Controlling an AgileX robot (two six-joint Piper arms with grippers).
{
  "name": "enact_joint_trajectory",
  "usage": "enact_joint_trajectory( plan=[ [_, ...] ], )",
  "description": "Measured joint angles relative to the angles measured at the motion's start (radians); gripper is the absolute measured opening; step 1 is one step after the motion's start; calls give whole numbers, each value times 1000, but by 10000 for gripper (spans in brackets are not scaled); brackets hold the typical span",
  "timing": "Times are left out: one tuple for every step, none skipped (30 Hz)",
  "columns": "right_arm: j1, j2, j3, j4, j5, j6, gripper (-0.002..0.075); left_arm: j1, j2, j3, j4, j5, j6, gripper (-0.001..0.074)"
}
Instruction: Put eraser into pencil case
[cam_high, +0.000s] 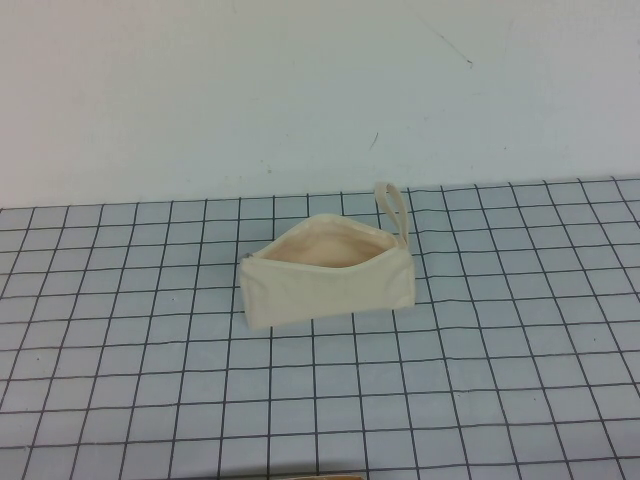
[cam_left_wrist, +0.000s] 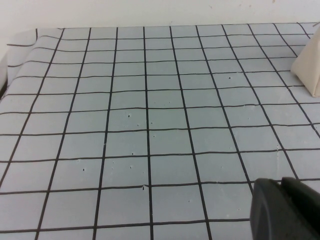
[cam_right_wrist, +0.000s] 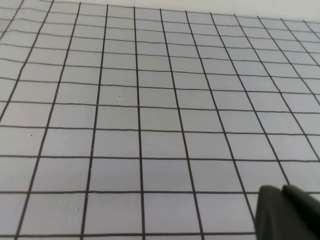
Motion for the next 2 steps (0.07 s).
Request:
enact_joint_trajectory(
  plan=[
    [0, 0, 0, 0, 0, 0, -1, 0, 0, 0, 0, 0, 0, -1],
    [0, 0, 0, 0, 0, 0, -1, 0, 0, 0, 0, 0, 0, -1]
  ],
)
